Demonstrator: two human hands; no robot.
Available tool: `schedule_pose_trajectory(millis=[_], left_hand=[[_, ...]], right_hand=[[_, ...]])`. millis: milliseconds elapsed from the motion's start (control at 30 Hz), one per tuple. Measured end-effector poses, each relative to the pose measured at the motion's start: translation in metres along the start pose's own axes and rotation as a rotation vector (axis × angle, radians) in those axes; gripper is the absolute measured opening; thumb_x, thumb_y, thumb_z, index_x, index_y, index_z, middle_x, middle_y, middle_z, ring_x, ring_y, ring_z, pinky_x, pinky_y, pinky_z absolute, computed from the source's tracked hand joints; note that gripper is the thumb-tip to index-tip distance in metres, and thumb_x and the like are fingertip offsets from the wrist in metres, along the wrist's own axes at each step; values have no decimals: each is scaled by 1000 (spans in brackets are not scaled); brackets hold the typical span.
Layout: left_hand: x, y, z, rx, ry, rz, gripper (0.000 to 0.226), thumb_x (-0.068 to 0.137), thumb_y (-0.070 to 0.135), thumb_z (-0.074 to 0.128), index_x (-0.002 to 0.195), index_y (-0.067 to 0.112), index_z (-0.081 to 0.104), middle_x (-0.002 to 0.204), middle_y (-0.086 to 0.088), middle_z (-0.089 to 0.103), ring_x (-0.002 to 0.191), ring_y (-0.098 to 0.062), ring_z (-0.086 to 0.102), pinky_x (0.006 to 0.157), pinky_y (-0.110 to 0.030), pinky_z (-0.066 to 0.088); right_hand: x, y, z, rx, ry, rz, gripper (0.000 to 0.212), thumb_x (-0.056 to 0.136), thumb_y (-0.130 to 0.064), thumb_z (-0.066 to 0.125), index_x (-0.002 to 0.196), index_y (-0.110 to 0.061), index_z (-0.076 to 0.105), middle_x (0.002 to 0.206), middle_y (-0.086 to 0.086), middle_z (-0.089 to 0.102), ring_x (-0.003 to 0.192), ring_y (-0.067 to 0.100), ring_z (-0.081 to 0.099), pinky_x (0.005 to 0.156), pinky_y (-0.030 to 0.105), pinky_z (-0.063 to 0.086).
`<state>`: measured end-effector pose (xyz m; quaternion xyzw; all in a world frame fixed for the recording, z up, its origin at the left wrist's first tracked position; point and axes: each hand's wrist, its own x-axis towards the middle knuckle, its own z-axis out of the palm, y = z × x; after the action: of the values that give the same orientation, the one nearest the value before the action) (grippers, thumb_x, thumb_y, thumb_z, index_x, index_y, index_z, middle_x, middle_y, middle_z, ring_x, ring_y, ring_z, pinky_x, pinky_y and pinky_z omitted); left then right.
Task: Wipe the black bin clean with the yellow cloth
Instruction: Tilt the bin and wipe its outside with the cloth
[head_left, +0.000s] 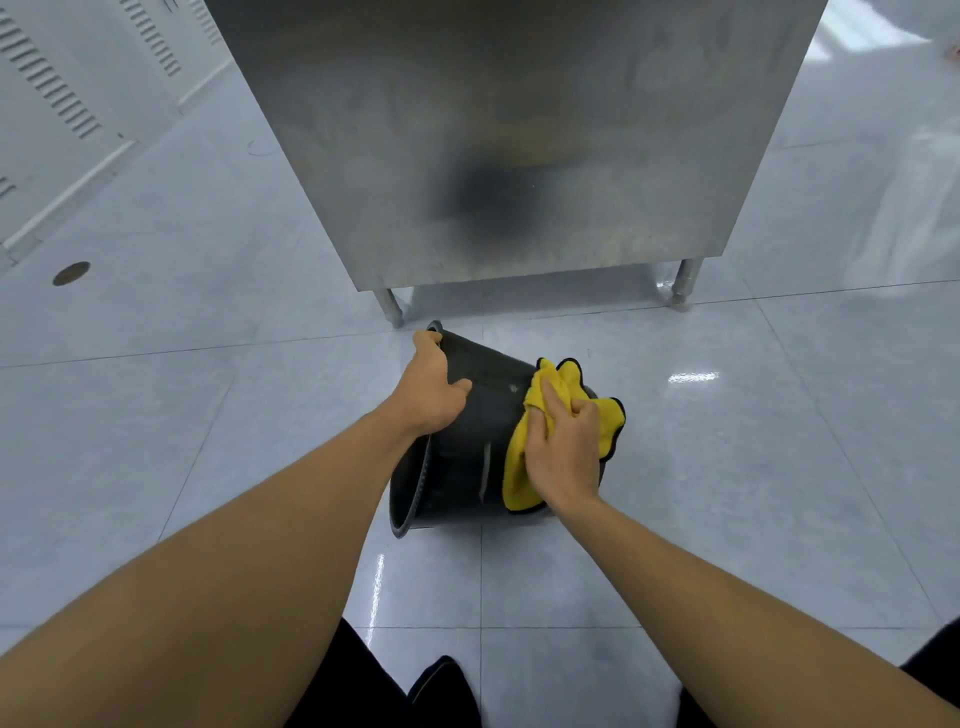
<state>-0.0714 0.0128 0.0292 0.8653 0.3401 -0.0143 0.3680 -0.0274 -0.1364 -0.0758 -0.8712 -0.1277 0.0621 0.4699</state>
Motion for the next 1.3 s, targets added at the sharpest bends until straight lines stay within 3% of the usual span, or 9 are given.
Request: schedule_pose_trajectory(millis=[233,333,433,500,633,800,1000,1133,1300], left_hand=[[0,1,5,52,55,57,57,100,9,54,148,3,24,100,-14,57,87,-24,58,83,-42,52],[-1,3,6,17,17,82,66,98,10,51,156,10,19,123,-21,60,92,-26,57,74,-37,49],[-1,5,7,18,-39,110,80,98,15,53,163,20,7,152,-18,46,120,-33,55,88,-30,42],[-2,7,6,46,-72,118,86,98,17,55,163,22,0,152,-16,46,126,-34,54,96,-34,44],[-4,7,4,32,-123,104,92,97,3,51,161,19,-13,140,-19,51,87,-11,60,76,-28,55],[2,2,7,-50,-123,15,73,100,1,47,154,15,0,95,-18,55,79,-25,58,69,-33,51],[2,4,8,14,-70,42,74,101,8,49,159,18,4,104,-10,61,78,-14,58,76,-36,59],[-2,6,1,24,-114,46,80,102,7,46,162,26,-3,151,-15,46,76,-7,47,59,-11,41],[1,4,2,-14,-115,49,82,101,3,43,162,24,-7,138,-10,46,81,-7,51,70,-15,42]], right_hand=[[-11,-27,11,40,-60,-216,45,100,-25,44,145,-26,46,123,9,44,112,26,47,93,31,44],[-11,-41,15,86,-85,-318,46,100,-27,44,146,-30,45,113,3,46,99,22,49,79,37,52],[-4,-37,13,56,-70,-320,47,101,-31,44,147,-39,41,121,0,45,106,19,47,77,38,53],[-1,-25,10,-7,-63,-275,46,101,-35,43,147,-44,37,133,1,43,117,20,44,79,38,52],[7,9,-2,-86,-21,-52,46,101,-41,38,147,-44,36,141,5,39,127,27,41,89,42,49],[15,48,-15,-93,-3,164,47,102,-41,36,149,-41,34,138,10,37,125,33,42,98,45,43],[19,51,-13,-37,17,310,48,104,-37,35,151,-32,34,142,10,35,122,36,46,103,46,43],[11,34,-5,-15,30,160,46,103,-29,42,149,-23,41,143,13,38,125,35,45,101,43,41],[-1,-12,6,70,-35,-169,45,99,-23,49,145,-23,48,127,9,48,118,26,45,98,34,40]])
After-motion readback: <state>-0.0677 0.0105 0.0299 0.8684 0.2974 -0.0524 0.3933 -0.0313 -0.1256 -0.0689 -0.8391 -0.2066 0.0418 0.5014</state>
